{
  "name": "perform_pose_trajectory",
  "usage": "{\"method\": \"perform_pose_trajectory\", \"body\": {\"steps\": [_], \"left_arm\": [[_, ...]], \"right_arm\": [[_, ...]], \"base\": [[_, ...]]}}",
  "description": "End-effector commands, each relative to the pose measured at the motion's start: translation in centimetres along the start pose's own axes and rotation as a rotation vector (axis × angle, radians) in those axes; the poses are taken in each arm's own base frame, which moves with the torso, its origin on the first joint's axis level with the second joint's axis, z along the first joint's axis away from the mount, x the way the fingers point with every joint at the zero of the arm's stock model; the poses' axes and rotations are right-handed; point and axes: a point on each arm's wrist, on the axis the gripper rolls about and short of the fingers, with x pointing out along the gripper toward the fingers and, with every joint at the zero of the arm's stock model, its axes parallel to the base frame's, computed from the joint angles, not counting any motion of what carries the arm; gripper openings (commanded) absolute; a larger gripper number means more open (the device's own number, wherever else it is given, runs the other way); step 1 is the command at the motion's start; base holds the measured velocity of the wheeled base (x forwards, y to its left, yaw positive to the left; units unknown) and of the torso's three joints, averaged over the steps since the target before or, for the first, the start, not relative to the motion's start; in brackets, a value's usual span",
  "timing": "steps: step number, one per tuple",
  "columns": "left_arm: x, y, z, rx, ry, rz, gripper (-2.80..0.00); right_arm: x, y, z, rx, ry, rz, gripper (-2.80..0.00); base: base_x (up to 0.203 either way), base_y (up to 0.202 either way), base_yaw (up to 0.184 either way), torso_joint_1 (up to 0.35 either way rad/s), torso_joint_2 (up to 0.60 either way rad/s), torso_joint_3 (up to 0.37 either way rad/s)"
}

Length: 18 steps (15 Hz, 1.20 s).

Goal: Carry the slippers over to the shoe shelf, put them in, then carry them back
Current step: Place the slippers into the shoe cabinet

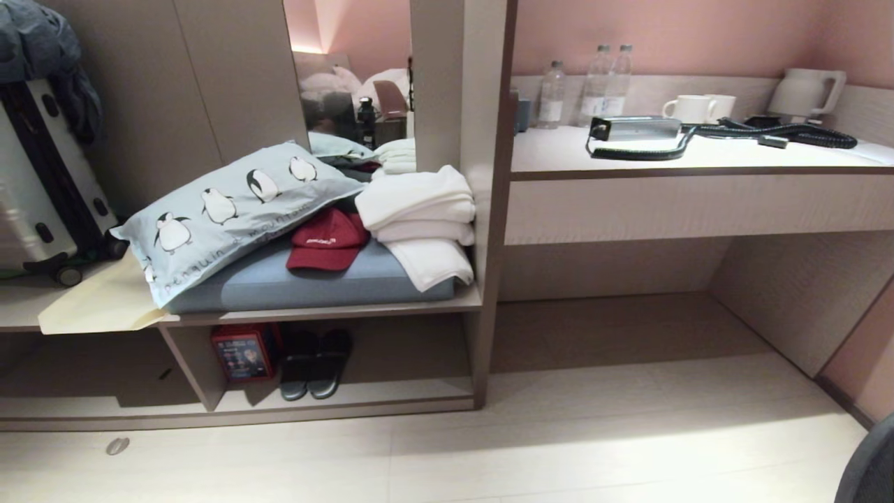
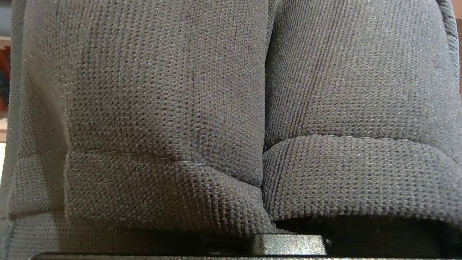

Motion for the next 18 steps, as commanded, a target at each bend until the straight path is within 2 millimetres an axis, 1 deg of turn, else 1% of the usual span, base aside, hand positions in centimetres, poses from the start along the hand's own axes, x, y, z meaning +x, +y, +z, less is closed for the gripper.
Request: {"method": "perform_pose_trajectory", "body": {"steps": [1,18], "left_arm": [[0.02,0.00,-0.04,-0.001,0.002,0.000,-2.80],[0.02,0.00,-0.04,-0.002,0.002,0.000,-2.80]], "right_arm": [[0.00,0.00,-0.04,-0.001,0.000,0.000,-2.80],[0.00,0.00,-0.04,-0.001,0.000,0.000,-2.80]], "base": [[0.000,0.196,-0.006,0.007,0.00,0.007],[0.000,0.196,-0.002,0.003,0.00,0.003]]}}
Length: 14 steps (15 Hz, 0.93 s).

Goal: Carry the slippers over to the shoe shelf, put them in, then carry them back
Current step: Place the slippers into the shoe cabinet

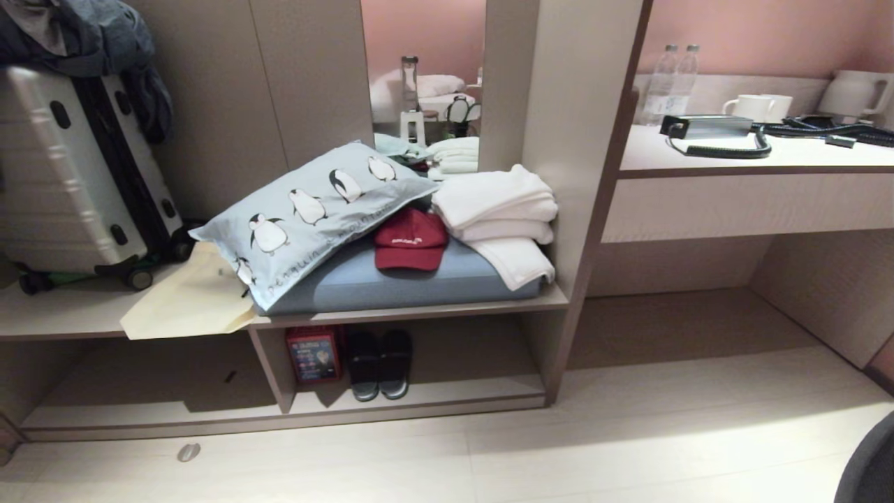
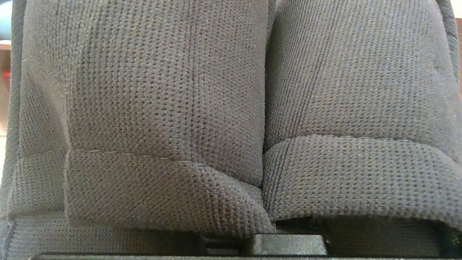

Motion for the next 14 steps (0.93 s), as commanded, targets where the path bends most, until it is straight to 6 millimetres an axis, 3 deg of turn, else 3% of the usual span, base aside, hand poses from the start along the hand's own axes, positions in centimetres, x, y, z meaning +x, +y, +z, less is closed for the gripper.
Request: {"method": "perform_pose_trajectory", "body": {"steps": [1,8,14], "left_arm": [[0.02,0.00,-0.04,-0.001,0.002,0.000,-2.80],[0.02,0.00,-0.04,0.002,0.002,0.000,-2.80],[0.02,0.00,-0.04,0.004,0.002,0.000,-2.80]], "right_arm": [[0.00,0.00,-0.04,-0.001,0.000,0.000,-2.80],[0.00,0.00,-0.04,-0.001,0.000,0.000,-2.80],[0.00,0.00,-0.04,-0.001,0.000,0.000,-2.80]], "base": [[0.000,0.196,-0.001,0.000,0.00,0.002],[0.000,0.177,0.000,0.004,0.00,0.001],[0.016,0.007,0.001,0.002,0.00,-0.001]]}}
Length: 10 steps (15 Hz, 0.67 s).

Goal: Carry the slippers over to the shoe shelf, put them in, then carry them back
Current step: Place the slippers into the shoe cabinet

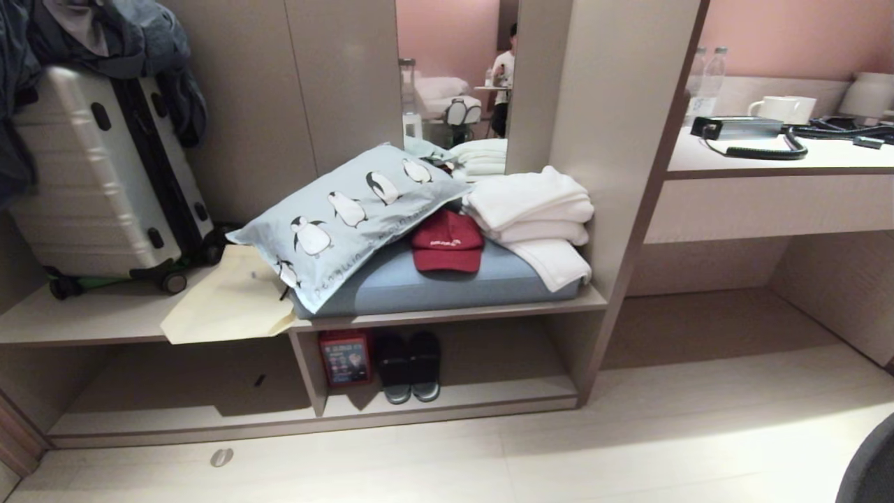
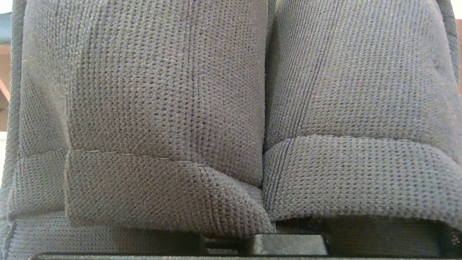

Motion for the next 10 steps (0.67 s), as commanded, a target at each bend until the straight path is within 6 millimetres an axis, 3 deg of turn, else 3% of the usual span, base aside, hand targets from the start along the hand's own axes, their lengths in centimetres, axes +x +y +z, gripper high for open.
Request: {"method": "perform_pose_trajectory", "body": {"steps": [1,4,10], "left_arm": [[0.01,0.00,-0.05,0.000,0.001,0.000,-2.80],[0.02,0.00,-0.04,0.001,0.003,0.001,-2.80],[0.02,0.00,-0.04,-0.002,0.003,0.000,-2.80]], "right_arm": [[0.00,0.00,-0.04,-0.001,0.000,-0.001,-2.80],[0.00,0.00,-0.04,-0.001,0.000,-0.001,-2.80],[0.00,0.00,-0.04,-0.001,0.000,-0.001,-2.80]], "base": [[0.185,-0.001,-0.001,0.003,0.00,0.003],[0.171,0.000,-0.001,0.004,0.00,0.000],[0.000,0.000,0.000,-0.001,0.00,-0.114]]}}
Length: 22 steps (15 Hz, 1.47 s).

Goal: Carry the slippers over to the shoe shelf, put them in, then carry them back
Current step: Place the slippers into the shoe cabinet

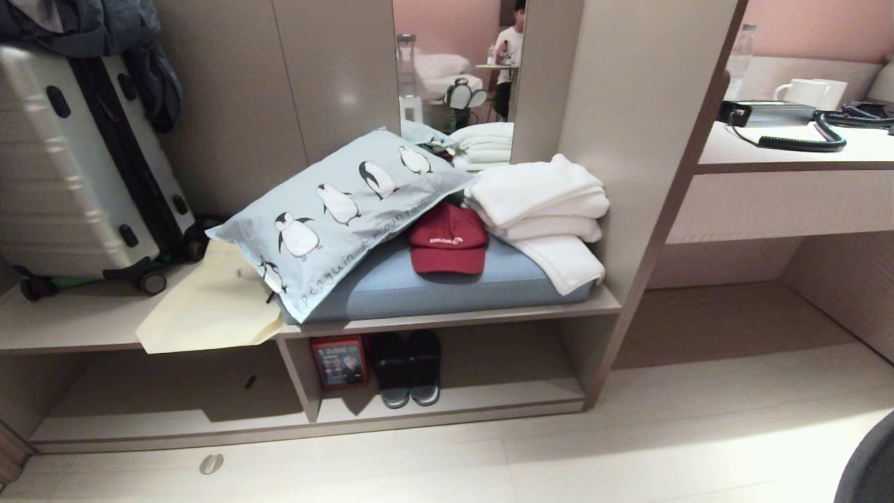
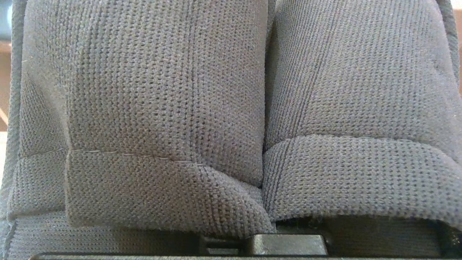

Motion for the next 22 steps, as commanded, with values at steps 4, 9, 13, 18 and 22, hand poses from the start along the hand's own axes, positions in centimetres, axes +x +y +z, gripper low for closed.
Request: {"method": "perform_pose_trajectory", "body": {"steps": [4,9,13,18,22], "left_arm": [[0.02,0.00,-0.04,0.001,0.002,0.001,-2.80],[0.02,0.00,-0.04,0.003,0.002,-0.001,-2.80],[0.02,0.00,-0.04,0.003,0.002,-0.001,-2.80],[0.02,0.00,-0.04,0.003,0.002,-0.001,-2.80],[0.02,0.00,-0.04,0.003,0.002,-0.001,-2.80]], "right_arm": [[0.00,0.00,-0.05,-0.001,0.000,0.001,-2.80],[0.00,0.00,-0.05,-0.001,0.000,0.001,-2.80],[0.00,0.00,-0.05,-0.001,0.000,0.001,-2.80],[0.00,0.00,-0.05,-0.001,0.000,0.001,-2.80],[0.00,0.00,-0.05,-0.001,0.000,0.001,-2.80]], "base": [[0.000,0.000,0.000,0.002,0.00,-0.195],[0.000,0.000,0.000,0.000,0.00,-0.198],[0.000,0.000,0.000,0.003,0.00,-0.199],[0.000,0.000,0.000,0.005,0.00,-0.198],[0.000,0.000,0.000,0.006,0.00,-0.195]]}}
